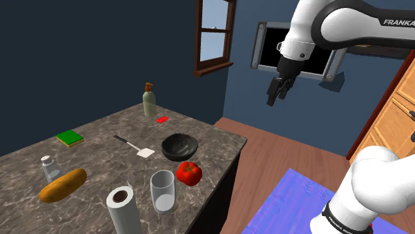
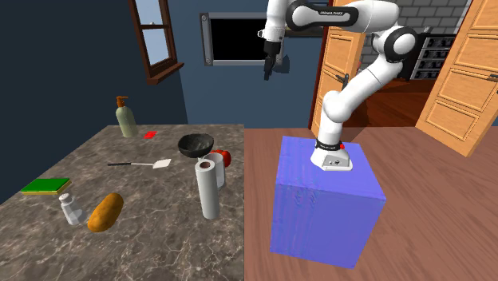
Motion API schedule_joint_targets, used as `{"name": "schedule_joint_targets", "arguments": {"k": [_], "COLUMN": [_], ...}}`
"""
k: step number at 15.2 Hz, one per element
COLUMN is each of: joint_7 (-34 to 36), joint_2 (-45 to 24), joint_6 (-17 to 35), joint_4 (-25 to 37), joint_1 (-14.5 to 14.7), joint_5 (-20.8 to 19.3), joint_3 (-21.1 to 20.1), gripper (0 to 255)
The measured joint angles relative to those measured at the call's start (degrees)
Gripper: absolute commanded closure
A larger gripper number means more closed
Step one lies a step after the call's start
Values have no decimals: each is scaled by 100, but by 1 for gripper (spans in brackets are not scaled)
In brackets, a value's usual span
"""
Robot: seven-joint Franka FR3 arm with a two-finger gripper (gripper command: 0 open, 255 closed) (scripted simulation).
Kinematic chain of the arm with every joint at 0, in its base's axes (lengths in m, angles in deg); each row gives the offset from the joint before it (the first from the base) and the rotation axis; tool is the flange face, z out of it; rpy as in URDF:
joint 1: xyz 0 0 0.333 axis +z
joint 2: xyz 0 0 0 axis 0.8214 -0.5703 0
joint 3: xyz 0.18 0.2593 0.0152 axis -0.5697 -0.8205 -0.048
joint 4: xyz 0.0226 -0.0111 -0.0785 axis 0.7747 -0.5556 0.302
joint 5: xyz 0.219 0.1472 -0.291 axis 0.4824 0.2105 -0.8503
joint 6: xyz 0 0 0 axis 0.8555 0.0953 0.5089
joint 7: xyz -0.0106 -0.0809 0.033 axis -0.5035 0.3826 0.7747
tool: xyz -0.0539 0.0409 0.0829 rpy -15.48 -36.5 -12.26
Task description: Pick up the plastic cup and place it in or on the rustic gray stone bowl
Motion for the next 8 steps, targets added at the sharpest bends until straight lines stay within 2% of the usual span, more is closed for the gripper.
{"name": "schedule_joint_targets", "arguments": {"k": [2, 8], "joint_7": [59, 748], "joint_2": [-40, -515], "joint_6": [47, 581], "joint_4": [-14, -145], "joint_1": [14, 177], "joint_5": [28, 329], "joint_3": [-51, -649], "gripper": [0, 0]}}
